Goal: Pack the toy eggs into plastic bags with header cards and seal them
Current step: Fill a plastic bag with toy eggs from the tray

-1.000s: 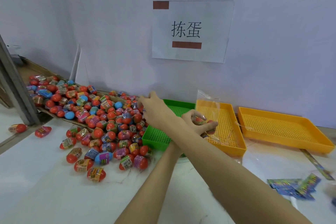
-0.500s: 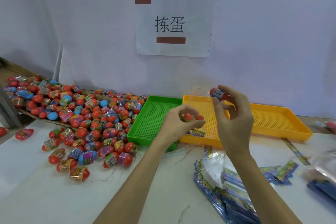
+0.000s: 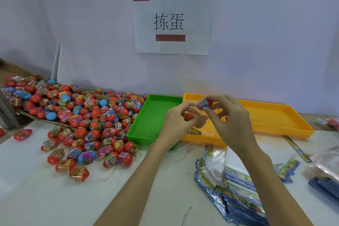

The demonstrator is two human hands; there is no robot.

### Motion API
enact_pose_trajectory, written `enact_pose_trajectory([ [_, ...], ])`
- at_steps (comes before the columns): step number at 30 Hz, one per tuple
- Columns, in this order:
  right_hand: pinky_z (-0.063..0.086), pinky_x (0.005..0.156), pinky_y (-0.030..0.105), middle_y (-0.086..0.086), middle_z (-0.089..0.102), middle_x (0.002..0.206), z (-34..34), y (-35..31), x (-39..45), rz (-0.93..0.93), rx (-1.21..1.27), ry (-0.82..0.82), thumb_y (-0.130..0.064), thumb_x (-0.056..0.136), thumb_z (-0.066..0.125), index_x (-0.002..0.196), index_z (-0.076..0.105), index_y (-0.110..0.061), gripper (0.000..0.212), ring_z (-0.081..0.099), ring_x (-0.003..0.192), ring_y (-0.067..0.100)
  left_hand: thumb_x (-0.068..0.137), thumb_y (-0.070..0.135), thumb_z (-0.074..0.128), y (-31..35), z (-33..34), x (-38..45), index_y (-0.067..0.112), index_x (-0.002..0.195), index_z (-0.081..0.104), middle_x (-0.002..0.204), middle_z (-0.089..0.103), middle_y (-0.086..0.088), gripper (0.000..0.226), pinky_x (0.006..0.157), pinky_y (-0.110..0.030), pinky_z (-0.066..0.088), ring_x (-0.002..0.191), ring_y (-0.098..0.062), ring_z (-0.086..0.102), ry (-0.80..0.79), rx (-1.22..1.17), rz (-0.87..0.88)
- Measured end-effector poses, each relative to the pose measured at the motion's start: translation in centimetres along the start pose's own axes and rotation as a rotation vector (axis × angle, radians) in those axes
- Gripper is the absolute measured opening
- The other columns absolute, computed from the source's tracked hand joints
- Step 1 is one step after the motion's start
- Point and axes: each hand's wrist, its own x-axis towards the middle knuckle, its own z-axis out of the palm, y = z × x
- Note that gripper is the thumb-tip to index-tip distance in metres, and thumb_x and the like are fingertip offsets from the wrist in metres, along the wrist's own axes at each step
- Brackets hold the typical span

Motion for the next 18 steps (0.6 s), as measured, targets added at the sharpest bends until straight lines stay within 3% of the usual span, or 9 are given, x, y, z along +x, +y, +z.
enact_pose_trajectory([
  [3,0.056,0.074,0.016,-0.002,0.062,0.114,0.1,-0.2,-0.1,0.043,0.058,-0.051,-0.011,0.094,0.073,0.124,0.071,-0.019,0.031,0.065,0.095,0.003,0.089,0.04,0.081,0.0,0.2,0.0,0.029,0.117,0.073,0.089,0.072,0.01,0.031,0.068,-0.02,0.049,0.076,-0.008,0.067,0.002,0.037,0.052],
  [8,0.053,0.072,0.015,-0.009,0.071,0.109,0.2,-0.8,-0.1,0.059,0.103,-0.062,-0.005,0.094,0.072,0.121,0.067,-0.017,0.03,0.067,0.099,0.002,0.094,0.037,0.076,-0.2,0.3,0.1,0.029,0.119,0.072,0.097,0.077,0.007,0.027,0.08,-0.04,0.058,0.091,-0.013,0.073,0.001,0.053,0.071],
  [11,0.05,0.075,0.013,-0.008,0.07,0.109,0.4,-1.1,-0.2,0.009,0.068,-0.054,-0.002,0.095,0.07,0.116,0.071,-0.018,0.027,0.065,0.1,0.004,0.093,0.04,0.073,-0.2,0.4,-0.1,0.032,0.115,0.07,0.09,0.074,0.011,0.024,0.072,-0.04,0.056,0.079,-0.01,0.068,0.015,0.083,0.105],
  [14,0.049,0.08,0.013,-0.002,0.07,0.112,0.6,-1.1,-0.2,-0.059,0.046,-0.052,0.003,0.095,0.066,0.109,0.077,-0.011,0.022,0.063,0.101,0.008,0.091,0.044,0.069,-0.4,0.5,-0.1,0.034,0.111,0.069,0.082,0.072,0.006,0.022,0.065,-0.045,0.056,0.071,-0.019,0.067,0.034,0.111,0.104],
  [18,0.053,0.086,0.019,-0.004,0.071,0.115,0.7,-1.4,-0.4,-0.046,0.098,-0.045,0.003,0.098,0.061,0.12,0.073,-0.013,0.03,0.063,0.107,0.006,0.094,0.052,0.067,0.0,0.6,-0.1,0.034,0.104,0.068,0.078,0.072,0.009,0.021,0.059,-0.038,0.055,0.066,-0.015,0.069,0.076,0.132,0.087],
])
